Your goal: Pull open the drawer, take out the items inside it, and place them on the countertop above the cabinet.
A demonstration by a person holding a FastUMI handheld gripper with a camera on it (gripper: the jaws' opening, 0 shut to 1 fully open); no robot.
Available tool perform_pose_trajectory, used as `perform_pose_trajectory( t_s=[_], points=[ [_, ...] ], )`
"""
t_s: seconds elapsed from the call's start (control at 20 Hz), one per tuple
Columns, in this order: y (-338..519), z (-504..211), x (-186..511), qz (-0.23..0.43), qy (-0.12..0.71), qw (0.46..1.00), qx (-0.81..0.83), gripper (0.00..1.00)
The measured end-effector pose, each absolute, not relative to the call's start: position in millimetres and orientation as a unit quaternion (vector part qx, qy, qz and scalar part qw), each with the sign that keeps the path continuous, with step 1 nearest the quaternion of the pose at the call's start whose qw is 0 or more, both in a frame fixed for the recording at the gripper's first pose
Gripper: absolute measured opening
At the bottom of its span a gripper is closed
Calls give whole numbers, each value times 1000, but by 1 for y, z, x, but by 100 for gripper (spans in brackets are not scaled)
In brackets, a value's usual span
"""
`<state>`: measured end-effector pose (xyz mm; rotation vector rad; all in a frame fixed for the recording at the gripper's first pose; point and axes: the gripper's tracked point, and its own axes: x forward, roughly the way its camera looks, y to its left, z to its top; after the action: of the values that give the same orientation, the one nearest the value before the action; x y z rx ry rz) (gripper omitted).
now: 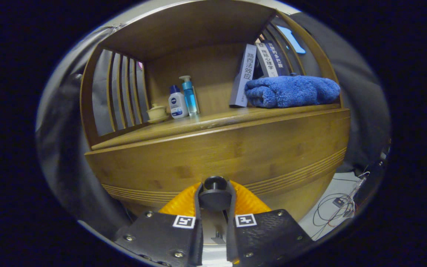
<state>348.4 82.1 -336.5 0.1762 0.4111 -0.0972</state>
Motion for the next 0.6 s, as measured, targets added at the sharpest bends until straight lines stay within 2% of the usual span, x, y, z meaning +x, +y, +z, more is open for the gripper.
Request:
perform_pose_trajectory(
  t_s=[0.6],
  points=[
    [90, -321, 244, -47, 225, 970, 79, 25]
  ],
)
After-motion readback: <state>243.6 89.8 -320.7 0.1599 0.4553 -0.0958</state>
